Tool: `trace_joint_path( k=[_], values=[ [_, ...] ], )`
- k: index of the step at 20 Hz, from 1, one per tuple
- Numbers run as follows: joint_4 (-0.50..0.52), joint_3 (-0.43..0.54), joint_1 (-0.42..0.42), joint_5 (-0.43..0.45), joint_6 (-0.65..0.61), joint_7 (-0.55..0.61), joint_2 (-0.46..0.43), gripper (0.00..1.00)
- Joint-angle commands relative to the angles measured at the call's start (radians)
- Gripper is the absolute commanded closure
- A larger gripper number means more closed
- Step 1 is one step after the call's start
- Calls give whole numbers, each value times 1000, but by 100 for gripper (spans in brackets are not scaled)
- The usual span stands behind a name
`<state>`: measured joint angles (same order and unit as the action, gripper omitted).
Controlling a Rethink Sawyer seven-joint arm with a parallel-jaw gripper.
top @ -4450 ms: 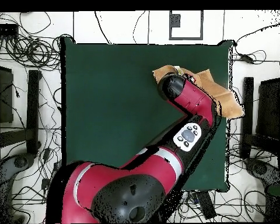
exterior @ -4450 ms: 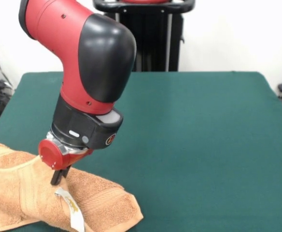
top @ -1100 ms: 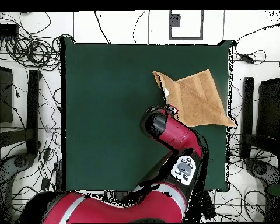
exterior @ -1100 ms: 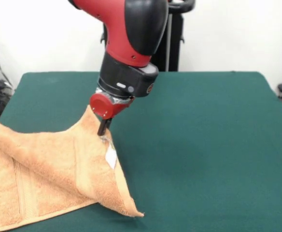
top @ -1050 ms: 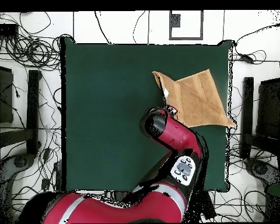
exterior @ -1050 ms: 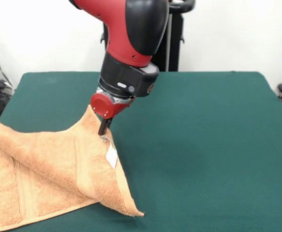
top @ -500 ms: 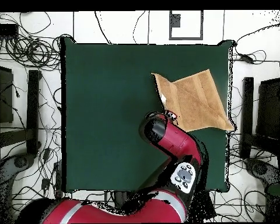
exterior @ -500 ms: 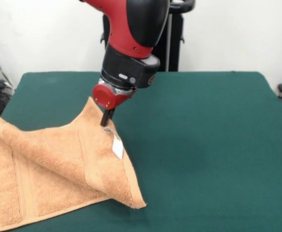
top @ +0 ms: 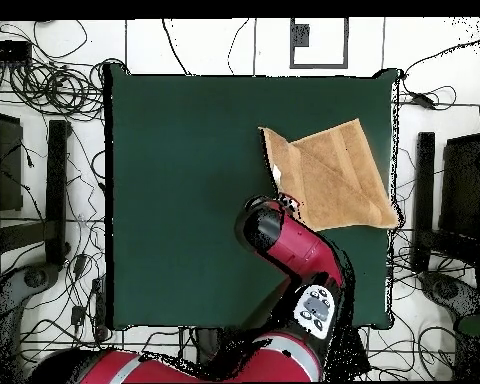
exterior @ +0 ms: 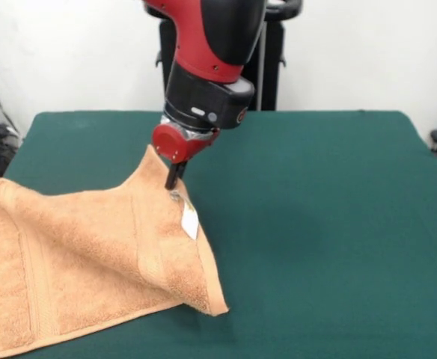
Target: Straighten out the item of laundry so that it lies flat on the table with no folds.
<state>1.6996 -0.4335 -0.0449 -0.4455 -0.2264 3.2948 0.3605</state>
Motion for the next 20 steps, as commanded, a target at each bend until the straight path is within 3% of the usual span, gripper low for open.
trace_joint_path(
  k=[1,20],
  values=[
    [86,149,-27,-25,52,104,-24,100],
    [124,143,-82,-55,58,146,-12,100]
  ],
)
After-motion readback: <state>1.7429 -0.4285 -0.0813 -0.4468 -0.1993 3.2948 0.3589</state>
